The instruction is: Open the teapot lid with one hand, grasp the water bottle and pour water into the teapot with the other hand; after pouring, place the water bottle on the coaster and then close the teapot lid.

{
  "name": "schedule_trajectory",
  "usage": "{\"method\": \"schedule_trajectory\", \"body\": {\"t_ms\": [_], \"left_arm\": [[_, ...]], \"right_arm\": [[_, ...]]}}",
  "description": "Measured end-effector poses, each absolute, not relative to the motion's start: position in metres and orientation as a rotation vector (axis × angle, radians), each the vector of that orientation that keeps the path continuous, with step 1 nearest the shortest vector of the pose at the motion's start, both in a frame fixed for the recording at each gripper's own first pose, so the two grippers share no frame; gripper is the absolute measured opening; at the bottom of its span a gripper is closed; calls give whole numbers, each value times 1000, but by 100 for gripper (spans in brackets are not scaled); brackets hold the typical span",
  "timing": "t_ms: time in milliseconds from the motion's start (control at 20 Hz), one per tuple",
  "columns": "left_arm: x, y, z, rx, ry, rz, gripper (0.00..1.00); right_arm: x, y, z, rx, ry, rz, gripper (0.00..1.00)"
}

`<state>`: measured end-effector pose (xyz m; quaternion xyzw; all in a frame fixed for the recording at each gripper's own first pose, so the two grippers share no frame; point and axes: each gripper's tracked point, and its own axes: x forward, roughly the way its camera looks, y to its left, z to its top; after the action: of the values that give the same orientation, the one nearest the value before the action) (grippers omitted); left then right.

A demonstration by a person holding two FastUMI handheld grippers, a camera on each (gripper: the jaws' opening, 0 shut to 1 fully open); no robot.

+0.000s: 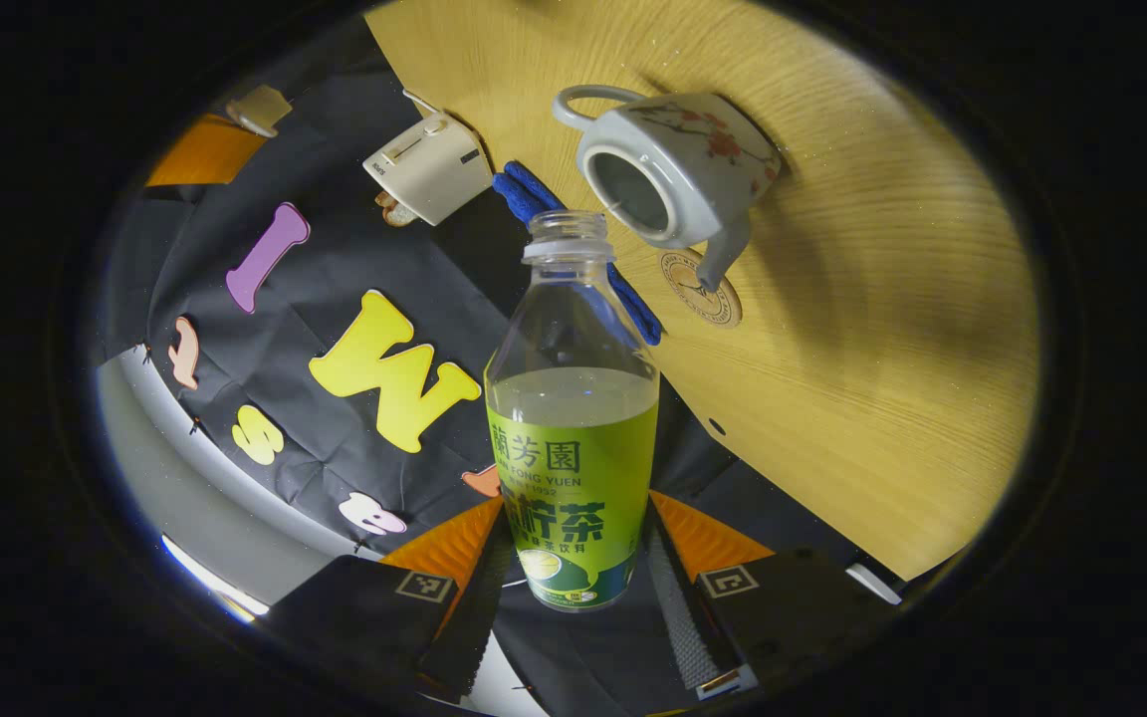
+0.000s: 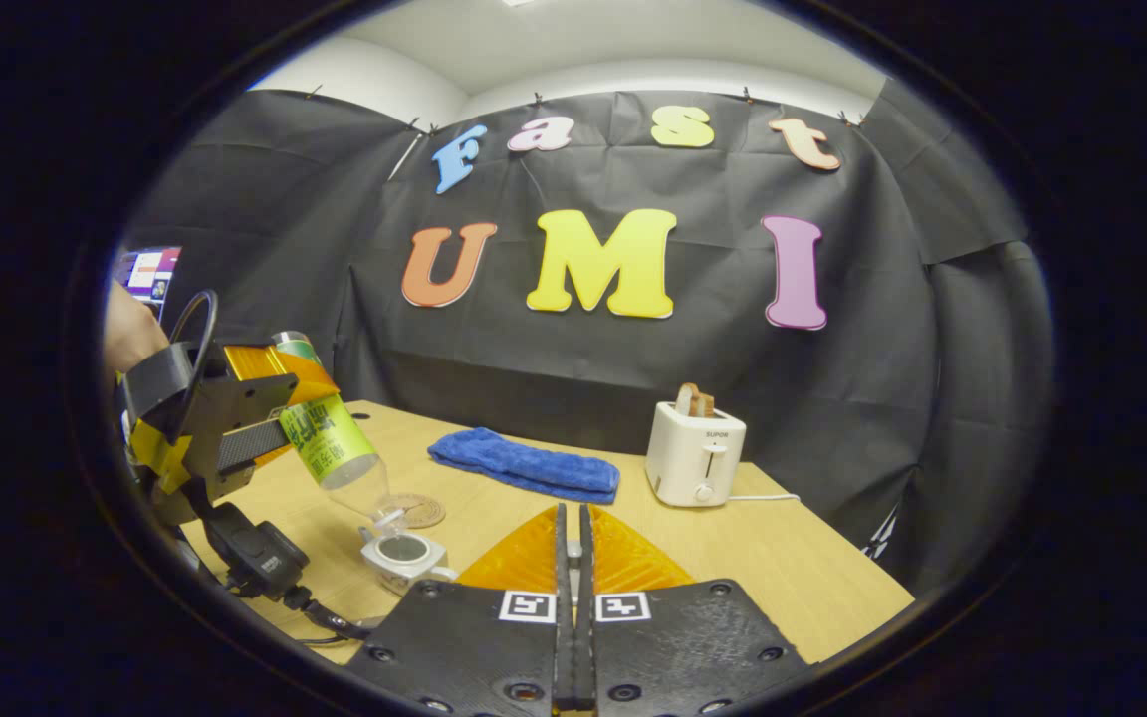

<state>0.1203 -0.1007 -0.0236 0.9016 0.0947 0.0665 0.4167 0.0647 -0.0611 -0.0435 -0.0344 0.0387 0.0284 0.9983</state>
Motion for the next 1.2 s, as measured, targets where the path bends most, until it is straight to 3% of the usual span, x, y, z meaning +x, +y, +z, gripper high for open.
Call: {"method": "schedule_trajectory", "body": {"t_ms": [650,900,1200], "left_arm": [[119,-101,-23,2232,184,168,75],[124,-71,-55,1957,227,102,71],[124,-42,-86,1505,290,65,75]], "right_arm": [[69,-68,-50,-67,91,50,0],[72,-70,-57,-54,110,41,0],[78,-72,-66,-83,133,14,0]]}}
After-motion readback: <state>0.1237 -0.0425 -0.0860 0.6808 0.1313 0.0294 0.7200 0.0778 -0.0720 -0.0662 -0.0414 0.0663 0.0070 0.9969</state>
